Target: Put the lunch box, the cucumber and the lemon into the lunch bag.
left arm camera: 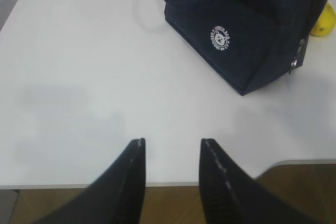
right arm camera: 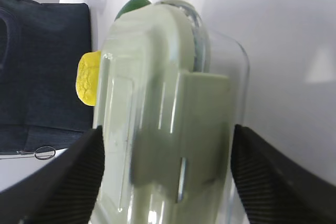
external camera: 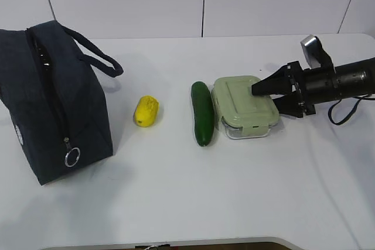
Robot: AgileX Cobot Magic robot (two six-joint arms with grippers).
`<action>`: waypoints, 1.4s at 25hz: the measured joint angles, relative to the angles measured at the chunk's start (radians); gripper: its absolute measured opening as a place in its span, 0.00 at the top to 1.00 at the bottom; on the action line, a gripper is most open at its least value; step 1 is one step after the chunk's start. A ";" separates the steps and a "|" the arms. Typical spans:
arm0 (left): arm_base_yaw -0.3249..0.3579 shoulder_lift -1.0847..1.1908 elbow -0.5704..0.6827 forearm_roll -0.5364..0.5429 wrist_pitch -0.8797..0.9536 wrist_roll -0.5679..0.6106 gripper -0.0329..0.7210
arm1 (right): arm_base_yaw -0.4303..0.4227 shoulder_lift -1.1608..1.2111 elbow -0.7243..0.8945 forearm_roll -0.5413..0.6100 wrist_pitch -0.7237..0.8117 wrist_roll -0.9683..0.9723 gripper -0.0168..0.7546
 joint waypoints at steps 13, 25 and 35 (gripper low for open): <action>0.000 0.000 0.000 0.000 0.000 0.000 0.64 | 0.000 0.001 0.000 -0.008 -0.003 0.000 0.40; 0.000 0.000 0.000 0.000 0.000 0.000 0.64 | 0.000 0.002 0.000 -0.008 -0.005 0.012 0.47; 0.000 0.000 0.000 0.000 0.000 0.000 0.64 | 0.000 0.002 0.000 -0.010 -0.005 0.066 0.47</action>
